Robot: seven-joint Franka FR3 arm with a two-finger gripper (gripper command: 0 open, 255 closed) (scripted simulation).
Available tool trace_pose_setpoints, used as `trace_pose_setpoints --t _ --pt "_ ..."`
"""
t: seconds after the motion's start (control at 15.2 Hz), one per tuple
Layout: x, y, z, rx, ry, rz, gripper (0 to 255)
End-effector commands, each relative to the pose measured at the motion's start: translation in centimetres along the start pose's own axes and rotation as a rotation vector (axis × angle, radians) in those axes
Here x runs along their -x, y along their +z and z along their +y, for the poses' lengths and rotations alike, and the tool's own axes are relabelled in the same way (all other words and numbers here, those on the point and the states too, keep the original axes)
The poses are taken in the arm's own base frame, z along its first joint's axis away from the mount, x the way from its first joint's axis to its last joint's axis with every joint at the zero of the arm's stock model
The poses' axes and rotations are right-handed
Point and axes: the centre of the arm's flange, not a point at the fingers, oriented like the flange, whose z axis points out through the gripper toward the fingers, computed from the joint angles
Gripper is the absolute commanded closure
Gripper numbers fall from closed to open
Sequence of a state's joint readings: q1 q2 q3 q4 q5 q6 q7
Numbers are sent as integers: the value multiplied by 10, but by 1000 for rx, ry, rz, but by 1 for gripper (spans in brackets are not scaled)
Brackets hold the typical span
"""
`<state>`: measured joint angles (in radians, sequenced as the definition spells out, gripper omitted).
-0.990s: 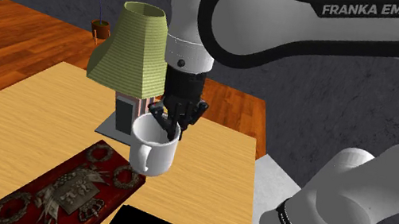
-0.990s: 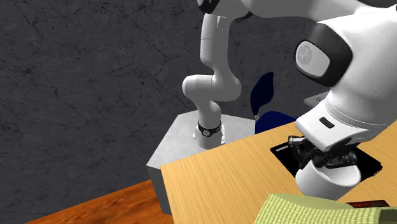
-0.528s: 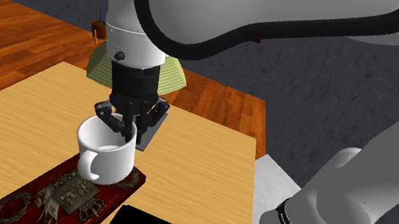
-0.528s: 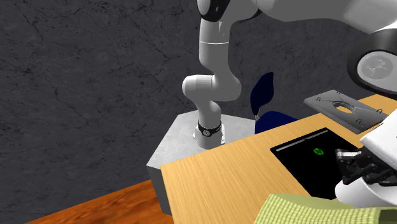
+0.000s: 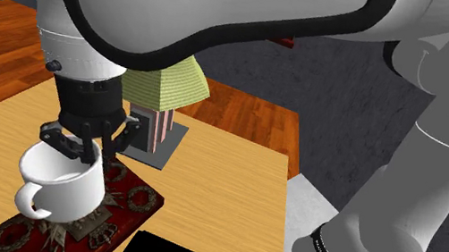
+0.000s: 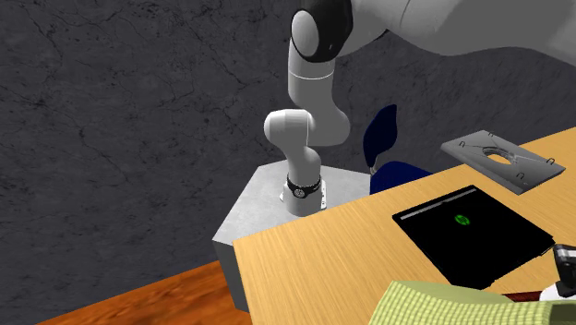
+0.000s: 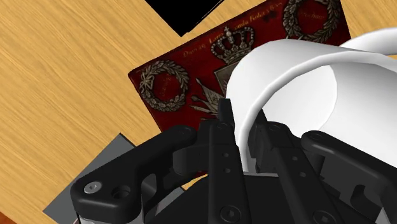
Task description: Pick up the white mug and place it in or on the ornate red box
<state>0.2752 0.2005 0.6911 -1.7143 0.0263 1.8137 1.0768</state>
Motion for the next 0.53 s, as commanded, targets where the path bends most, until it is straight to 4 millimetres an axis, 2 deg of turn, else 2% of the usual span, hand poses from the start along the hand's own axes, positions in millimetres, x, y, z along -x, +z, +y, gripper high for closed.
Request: trace_pose_setpoints --t 0.0,0.46 --pt "-2 8 -3 -1 1 1 255" --pt "-8 45 -2 -1 1 1 255"
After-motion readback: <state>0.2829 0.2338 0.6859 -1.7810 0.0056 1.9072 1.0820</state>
